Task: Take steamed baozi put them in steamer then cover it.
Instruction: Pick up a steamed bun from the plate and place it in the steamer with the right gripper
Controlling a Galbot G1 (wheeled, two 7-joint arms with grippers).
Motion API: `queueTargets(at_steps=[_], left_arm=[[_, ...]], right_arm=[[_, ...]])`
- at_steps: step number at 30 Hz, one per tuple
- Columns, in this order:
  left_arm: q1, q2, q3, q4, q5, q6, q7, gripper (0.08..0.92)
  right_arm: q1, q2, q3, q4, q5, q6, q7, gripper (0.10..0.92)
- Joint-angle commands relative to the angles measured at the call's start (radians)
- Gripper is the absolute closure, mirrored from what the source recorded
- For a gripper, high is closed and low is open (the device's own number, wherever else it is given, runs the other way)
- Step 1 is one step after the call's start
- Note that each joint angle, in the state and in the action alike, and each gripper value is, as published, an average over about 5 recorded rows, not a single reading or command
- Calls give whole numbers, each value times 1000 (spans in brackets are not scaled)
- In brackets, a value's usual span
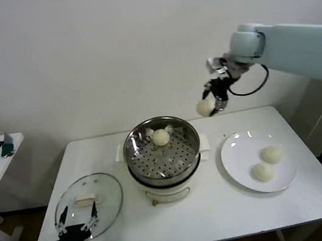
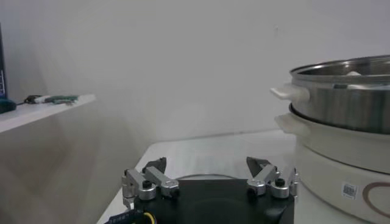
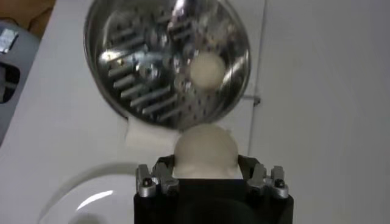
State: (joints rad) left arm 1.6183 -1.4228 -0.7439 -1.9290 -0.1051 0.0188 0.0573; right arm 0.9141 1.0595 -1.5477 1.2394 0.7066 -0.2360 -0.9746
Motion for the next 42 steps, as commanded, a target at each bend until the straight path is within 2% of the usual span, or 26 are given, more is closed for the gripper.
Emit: queueTargets(at_steps=[1,7,15,33,42], left_arm=[[3,0,-6,-9,-7,0,0,177],[4,-1,-14,-21,-9,1,0,177],[10,0,-20,-22,-10,-5,-1,177],[10,-5,-13,-15,-6,-10,-2,177],[11,-6,-15,-17,-5,-10,-2,177]], right_arm=[[4,250,38,63,77,-57,79,330],[-115,354,17,13,2,-76,129,330],[-235,415,-14,-30,-80,-99,181,330],[-341,454,-8,-188,-164,-118,242,330],[-343,445,1,-184,-156,-114,239,324]])
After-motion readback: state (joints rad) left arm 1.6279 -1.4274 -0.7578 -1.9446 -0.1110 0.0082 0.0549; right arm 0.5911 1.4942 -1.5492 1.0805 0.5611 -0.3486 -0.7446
